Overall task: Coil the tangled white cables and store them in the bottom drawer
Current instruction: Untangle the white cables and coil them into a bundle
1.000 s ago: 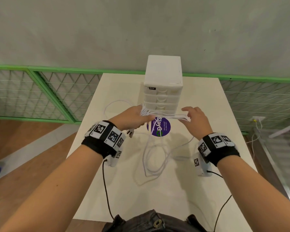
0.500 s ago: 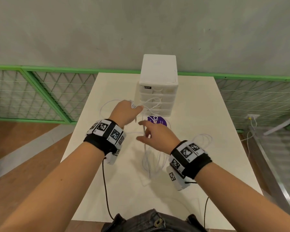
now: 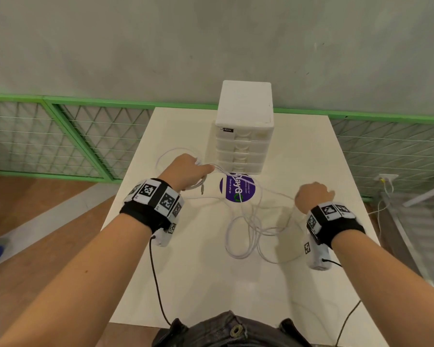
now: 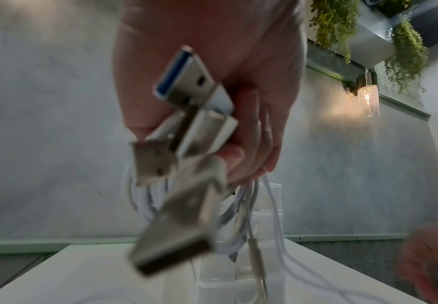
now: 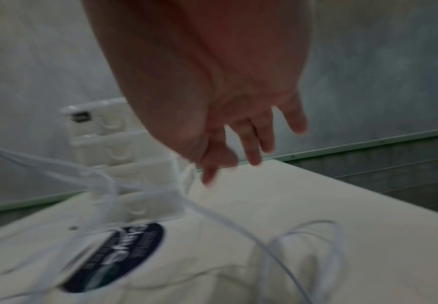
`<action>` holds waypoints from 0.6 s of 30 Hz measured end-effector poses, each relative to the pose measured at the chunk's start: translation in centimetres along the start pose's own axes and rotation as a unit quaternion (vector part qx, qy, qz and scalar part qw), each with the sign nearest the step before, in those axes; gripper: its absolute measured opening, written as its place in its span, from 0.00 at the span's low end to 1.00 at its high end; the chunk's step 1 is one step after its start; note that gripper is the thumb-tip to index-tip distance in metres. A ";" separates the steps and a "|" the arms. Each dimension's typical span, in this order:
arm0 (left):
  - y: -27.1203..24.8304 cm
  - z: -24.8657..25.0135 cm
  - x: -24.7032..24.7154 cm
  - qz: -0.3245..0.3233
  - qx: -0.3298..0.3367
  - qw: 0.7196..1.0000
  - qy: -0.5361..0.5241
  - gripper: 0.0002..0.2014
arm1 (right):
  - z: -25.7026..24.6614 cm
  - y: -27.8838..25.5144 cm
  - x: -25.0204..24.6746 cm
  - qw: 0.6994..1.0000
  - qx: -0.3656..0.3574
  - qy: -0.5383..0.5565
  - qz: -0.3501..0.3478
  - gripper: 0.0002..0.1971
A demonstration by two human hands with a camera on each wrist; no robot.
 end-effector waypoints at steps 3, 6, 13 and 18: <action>-0.6 1.3 0.5 -0.007 0.012 1.000 0.014 0.21 | -4.7 -2.4 -1.8 0.945 -0.192 0.246 0.094 0.14; -1.2 2.8 1.3 -0.031 0.043 0.999 -0.002 0.19 | -10.2 -5.6 -2.2 0.883 -0.342 0.322 -0.008 0.30; -2.7 4.0 2.4 -0.089 0.091 0.984 -0.123 0.20 | -11.9 -5.7 -2.5 0.862 -0.350 0.366 -0.025 0.11; -3.5 4.7 3.3 -0.126 0.112 0.965 -0.201 0.17 | -12.6 -5.9 -3.1 0.838 -0.358 0.411 -0.027 0.11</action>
Point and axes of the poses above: each hand's wrist, its own y-axis towards the middle knuckle, its own x-axis out of the palm, z = x × y, the point moved 5 cm from there along y, towards the middle knuckle, and after that the axes turned 8 degrees about y, right-handed, at the moved point
